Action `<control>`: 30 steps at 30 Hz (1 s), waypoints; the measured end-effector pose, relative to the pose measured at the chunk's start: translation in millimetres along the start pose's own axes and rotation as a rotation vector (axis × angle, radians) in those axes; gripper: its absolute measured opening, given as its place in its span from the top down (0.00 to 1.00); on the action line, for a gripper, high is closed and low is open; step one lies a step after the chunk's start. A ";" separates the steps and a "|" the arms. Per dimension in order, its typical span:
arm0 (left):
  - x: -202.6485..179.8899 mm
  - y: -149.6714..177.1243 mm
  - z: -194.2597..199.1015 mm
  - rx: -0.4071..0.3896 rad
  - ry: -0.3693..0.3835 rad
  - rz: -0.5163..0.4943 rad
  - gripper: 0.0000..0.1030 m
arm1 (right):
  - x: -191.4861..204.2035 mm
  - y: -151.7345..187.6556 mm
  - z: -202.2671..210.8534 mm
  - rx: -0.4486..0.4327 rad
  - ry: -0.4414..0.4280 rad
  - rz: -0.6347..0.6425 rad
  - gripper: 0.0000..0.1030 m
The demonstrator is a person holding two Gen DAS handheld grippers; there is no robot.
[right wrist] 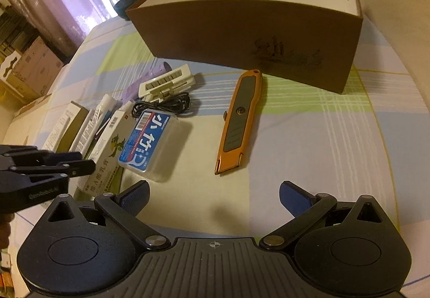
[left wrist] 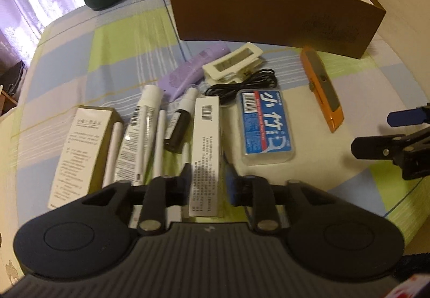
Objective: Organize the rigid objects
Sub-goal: 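Grasp the white medicine box with the left tool while the right tool grasps the blue toothpick case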
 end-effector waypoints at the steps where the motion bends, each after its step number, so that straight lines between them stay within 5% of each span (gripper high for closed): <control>1: 1.5 0.1 0.0 -0.003 -0.003 -0.004 0.69 | 0.0 0.4 -1.8 0.006 -0.001 0.003 0.02; 11: 1.6 -9.0 -26.9 0.020 0.051 -0.035 0.70 | 6.8 8.6 -10.1 0.020 0.000 -0.001 0.02; 14: -0.6 -10.2 -31.4 0.031 0.064 -0.040 0.79 | 4.6 12.3 -9.4 0.016 0.019 -0.025 0.02; 30: -8.8 -20.9 -51.6 0.048 0.122 -0.122 0.78 | 13.6 16.0 3.9 -0.057 0.133 -0.129 0.02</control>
Point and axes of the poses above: each gripper's, at about its wrist camera, not at the fingertips, and z roughly against the way its jaws point, x to its left, y to its underside, the point moved 6 cm from there along -z, roughly the way its jaws point, and after that the axes turned 4 degrees about -y, right-handed, at the moved point
